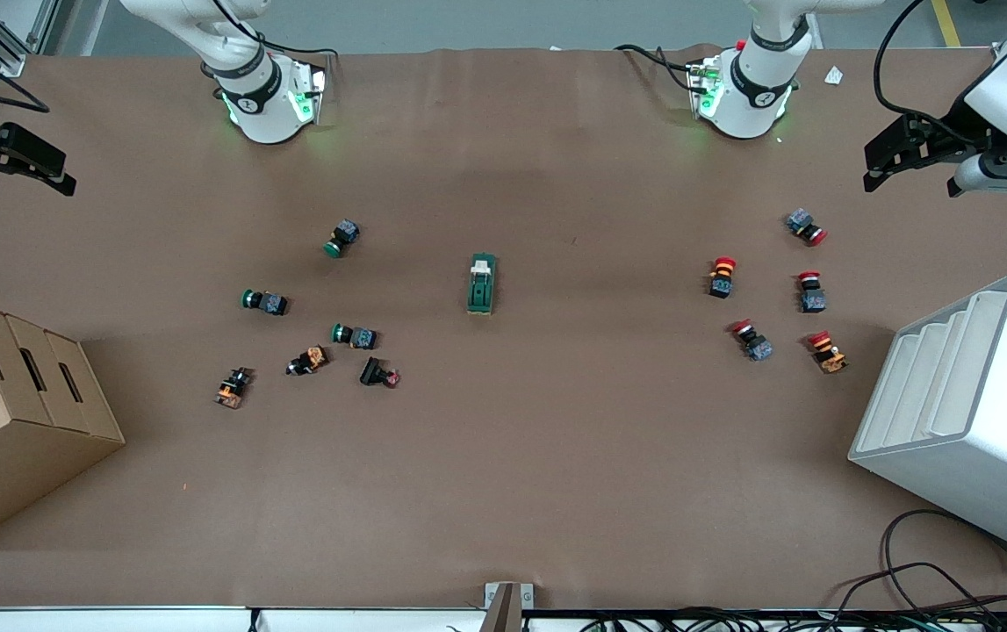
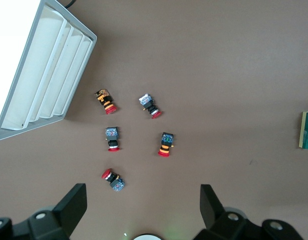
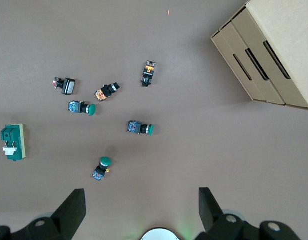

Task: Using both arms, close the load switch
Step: 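Move the left gripper down over the green load switch to steady it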

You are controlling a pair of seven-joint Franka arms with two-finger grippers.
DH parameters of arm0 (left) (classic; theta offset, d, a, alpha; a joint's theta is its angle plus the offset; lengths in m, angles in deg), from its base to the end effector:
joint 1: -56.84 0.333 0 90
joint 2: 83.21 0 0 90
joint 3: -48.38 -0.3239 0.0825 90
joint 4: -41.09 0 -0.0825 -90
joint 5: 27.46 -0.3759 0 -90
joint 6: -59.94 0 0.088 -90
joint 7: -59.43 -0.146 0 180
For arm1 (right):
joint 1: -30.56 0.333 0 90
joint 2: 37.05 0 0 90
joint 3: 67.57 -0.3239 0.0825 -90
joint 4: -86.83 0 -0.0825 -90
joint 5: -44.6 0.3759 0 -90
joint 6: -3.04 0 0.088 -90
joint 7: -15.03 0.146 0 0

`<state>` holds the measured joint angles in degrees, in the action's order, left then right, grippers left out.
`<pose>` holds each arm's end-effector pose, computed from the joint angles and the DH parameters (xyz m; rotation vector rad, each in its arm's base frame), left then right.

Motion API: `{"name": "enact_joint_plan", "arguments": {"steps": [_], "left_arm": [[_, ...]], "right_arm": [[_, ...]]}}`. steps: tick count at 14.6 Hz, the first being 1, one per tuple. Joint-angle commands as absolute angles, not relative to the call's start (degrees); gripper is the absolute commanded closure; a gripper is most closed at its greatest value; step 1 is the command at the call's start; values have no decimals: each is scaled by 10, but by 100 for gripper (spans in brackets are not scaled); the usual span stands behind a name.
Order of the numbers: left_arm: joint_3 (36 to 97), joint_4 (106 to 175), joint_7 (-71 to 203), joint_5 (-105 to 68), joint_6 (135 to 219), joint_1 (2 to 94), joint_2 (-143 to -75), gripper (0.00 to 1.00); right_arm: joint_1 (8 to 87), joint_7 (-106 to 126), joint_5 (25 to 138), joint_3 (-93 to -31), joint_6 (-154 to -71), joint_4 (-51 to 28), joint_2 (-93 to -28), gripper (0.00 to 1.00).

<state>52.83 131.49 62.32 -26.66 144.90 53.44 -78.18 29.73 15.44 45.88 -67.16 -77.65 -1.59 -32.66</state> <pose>0.5035 -0.0735 0.6287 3.1322 -0.1370 -0.0126 0.5020 -0.0075 0.6326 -3.1169 0.0402 0.0906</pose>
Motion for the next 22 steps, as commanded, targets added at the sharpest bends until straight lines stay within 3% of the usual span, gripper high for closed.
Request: {"name": "enact_joint_plan", "arguments": {"steps": [1,5,8,13,17,22], "left_arm": [[530,1301,622,-266,1444,535,-789,0],[547,1301,630,-260,1445,512,-811,0],[602,1307,646,-265,1468,471,-845,0],[672,1323,900,-291,1545,366,-914,0],[674,1326,1097,-399,1618,225,-993,0],[674,1326,1342,-505,1718,115,-1089,0]], "right_arm": [[297,147,450,-674,-780,-37,-307,0],[297,147,450,-674,-780,-37,-307,0],[296,147,450,-674,-780,-37,-308,0],[296,146,450,-673,-774,-37,-308,0],[295,145,449,-673,-774,-35,-308,0],[296,146,449,-673,-774,-34,-307,0]]}}
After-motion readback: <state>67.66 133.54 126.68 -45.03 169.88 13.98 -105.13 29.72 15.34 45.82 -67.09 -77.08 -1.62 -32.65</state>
